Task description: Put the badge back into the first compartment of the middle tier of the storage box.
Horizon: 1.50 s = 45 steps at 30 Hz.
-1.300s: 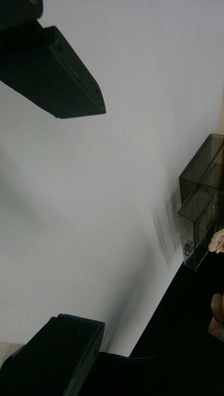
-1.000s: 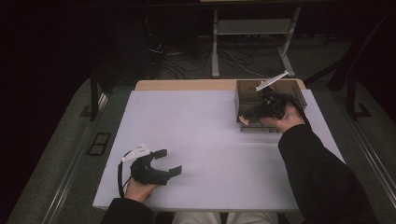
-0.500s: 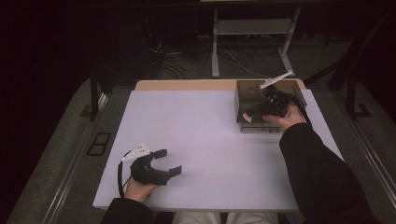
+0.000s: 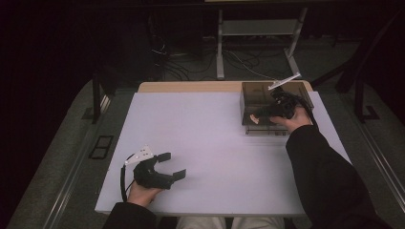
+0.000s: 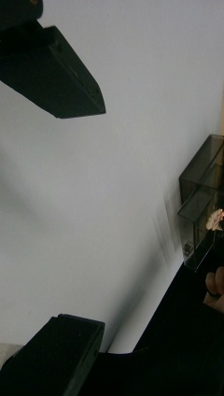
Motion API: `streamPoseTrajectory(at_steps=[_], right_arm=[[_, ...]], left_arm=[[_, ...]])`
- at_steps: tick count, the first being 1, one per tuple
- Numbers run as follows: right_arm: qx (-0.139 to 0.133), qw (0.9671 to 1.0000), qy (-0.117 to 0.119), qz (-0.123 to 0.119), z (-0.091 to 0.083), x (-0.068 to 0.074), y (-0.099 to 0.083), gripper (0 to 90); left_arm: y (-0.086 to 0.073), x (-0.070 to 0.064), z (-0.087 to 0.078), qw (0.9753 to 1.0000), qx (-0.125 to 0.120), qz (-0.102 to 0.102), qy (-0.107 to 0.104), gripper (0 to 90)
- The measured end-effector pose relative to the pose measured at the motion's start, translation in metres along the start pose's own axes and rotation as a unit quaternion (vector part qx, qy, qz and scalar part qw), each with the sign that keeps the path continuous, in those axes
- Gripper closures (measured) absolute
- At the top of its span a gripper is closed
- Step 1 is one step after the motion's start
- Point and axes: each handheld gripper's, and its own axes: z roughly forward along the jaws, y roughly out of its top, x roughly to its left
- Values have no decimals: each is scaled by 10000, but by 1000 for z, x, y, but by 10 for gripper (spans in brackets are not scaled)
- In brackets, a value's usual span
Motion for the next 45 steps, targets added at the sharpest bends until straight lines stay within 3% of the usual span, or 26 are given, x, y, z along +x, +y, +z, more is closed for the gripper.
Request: streamPoseTrajectory(at_steps=[9, 35, 38, 39, 45], right_arm=[[107, 9999, -14, 84, 12, -9, -4, 829], [446, 9988, 110, 149, 30, -14, -8, 822], [470, 9988, 108, 89, 31, -12, -8, 815], [497, 9987, -29, -62, 31, -10, -8, 795], [505, 9986, -88, -122, 31, -8, -9, 752]], left_arm=[[0, 0, 0, 10000, 8, 7, -5, 0], [0, 0, 2, 9999, 103, 38, -40, 0], [0, 0, 3, 9999, 124, 27, -26, 0], [0, 1, 3, 9999, 127, 21, -33, 0], [0, 0, 3, 9999, 127, 14, -43, 0]])
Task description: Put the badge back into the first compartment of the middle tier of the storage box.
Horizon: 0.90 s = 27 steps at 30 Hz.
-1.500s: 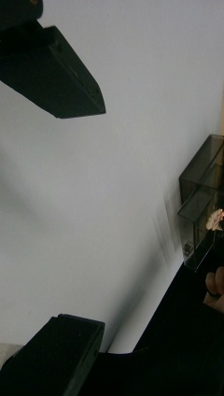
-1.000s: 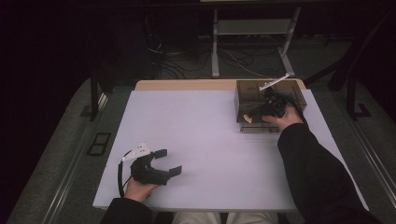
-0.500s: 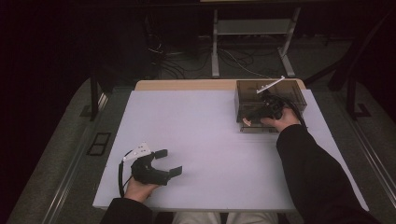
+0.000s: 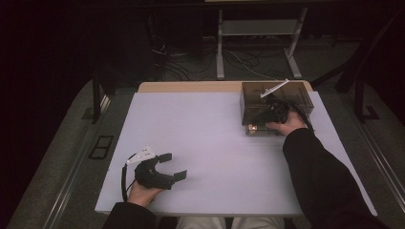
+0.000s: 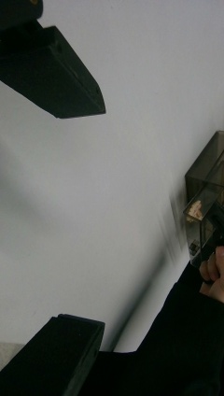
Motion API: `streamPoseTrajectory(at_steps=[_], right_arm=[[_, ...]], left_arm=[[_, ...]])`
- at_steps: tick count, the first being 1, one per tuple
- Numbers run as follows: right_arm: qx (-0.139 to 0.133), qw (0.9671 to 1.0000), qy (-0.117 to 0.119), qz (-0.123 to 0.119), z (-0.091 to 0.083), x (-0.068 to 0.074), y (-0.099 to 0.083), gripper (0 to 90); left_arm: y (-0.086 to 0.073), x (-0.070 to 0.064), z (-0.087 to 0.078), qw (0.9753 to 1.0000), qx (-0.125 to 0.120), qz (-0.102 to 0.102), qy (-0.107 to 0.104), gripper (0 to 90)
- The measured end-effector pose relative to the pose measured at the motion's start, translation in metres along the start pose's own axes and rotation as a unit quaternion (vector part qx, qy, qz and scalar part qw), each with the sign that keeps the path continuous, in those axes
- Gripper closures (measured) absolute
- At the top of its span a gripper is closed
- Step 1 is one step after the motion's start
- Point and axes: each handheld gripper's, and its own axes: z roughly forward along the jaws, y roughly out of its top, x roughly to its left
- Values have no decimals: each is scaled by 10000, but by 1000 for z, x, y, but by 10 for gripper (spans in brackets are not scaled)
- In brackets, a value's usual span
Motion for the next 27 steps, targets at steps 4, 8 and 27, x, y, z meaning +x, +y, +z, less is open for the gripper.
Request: streamPoseTrajectory(at_steps=[4, 8, 27], right_arm=[[-40, 10000, -60, -43, -2, 2, 0, 718], [-24, 9999, -125, -96, -5, 4, 0, 631], [-54, 9995, -293, 54, -24, 14, -6, 306]], left_arm=[[0, 0, 0, 10000, 3, 2, -3, 0], [0, -1, 1, 10000, 2, -7, -13, 0], [-1, -2, 1, 10000, 14, -1, -25, 0]])
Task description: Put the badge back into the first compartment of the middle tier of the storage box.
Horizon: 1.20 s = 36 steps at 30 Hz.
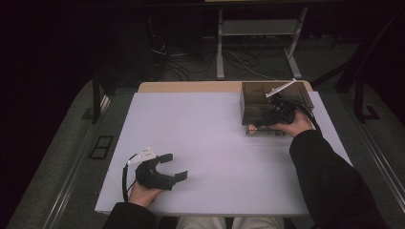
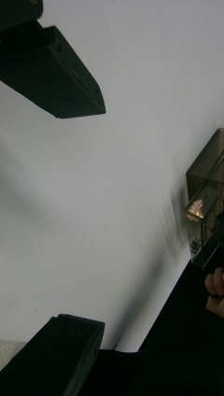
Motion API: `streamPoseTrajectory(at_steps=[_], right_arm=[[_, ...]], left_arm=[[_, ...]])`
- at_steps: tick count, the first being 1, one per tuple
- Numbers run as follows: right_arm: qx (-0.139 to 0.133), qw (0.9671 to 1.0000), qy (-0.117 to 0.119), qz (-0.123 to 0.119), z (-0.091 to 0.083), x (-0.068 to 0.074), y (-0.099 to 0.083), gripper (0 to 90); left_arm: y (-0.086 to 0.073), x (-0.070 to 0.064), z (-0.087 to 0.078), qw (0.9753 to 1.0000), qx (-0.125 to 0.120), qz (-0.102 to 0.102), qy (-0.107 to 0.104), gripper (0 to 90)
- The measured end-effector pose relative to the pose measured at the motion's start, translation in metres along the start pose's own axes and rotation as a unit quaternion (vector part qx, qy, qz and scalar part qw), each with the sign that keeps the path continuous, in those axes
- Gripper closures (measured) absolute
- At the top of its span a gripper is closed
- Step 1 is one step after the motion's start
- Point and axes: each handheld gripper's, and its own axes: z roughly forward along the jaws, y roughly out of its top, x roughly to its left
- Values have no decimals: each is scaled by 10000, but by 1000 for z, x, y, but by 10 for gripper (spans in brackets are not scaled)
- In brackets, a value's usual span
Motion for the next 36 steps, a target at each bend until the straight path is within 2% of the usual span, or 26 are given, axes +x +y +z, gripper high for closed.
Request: streamPoseTrajectory(at_steps=[4, 5, 6, 9, 11, 20, 36], right_arm=[[-91, 9999, 28, 52, -5, 2, -2, 176], [-100, 9999, 39, 81, -6, 3, -2, 166], [-118, 9999, 44, 84, -7, 4, -3, 105], [-152, 9999, -15, 47, -12, 10, -5, 95], [-220, 9997, 25, 51, -16, 13, -6, 4], [-461, 9988, 65, 157, -33, 21, -17, 1], [-764, 9965, 188, 272, -53, 37, -46, 1]], left_arm=[[0, 0, 0, 10000, -15, -4, -3, 0], [0, 0, 0, 10000, -30, -9, -6, 0], [0, 0, 0, 10000, -37, -12, -8, 0], [0, 0, -1, 10000, -46, -20, -13, 0], [0, 0, -1, 10000, -49, -19, -16, 0], [0, 0, -1, 10000, -51, -18, -22, 0], [0, -1, -2, 10000, -75, -43, 11, 0]])
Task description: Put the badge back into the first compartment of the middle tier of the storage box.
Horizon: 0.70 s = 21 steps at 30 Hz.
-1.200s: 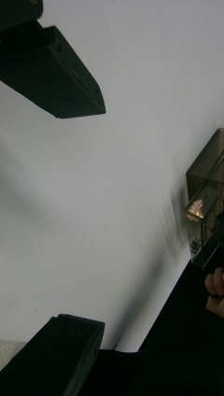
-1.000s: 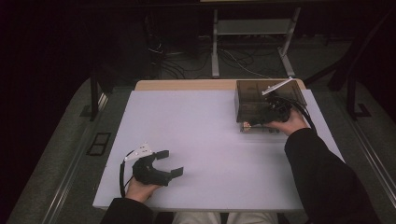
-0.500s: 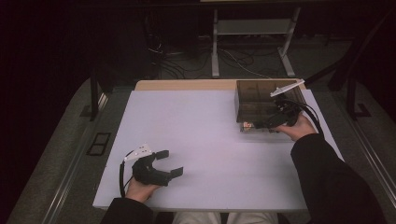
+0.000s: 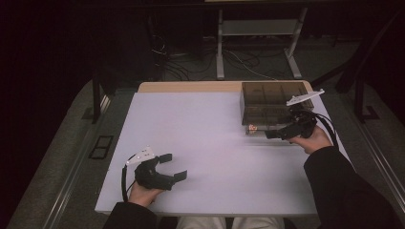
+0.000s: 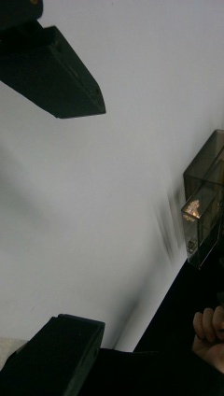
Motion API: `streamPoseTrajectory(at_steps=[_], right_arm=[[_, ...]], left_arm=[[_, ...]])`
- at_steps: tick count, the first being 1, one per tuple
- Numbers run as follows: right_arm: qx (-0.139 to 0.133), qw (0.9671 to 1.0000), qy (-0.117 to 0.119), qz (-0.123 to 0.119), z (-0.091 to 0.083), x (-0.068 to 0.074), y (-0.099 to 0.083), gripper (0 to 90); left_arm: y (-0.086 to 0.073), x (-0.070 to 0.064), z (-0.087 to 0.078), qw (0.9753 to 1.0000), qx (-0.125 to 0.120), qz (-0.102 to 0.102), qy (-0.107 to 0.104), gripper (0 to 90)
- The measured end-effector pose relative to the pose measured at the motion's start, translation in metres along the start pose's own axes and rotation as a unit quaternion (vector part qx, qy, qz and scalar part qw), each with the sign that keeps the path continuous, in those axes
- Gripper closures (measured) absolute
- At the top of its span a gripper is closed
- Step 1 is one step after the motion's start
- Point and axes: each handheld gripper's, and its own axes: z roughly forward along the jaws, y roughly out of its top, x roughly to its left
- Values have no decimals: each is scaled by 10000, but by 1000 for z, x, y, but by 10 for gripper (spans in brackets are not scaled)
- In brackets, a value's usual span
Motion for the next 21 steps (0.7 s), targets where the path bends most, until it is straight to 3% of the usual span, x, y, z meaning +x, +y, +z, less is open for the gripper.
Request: streamPoseTrajectory(at_steps=[21], right_arm=[[-376, 9991, 174, 70, -15, 23, -35, 1]], left_arm=[[0, -1, -1, 10000, -18, -17, 15, 0]])
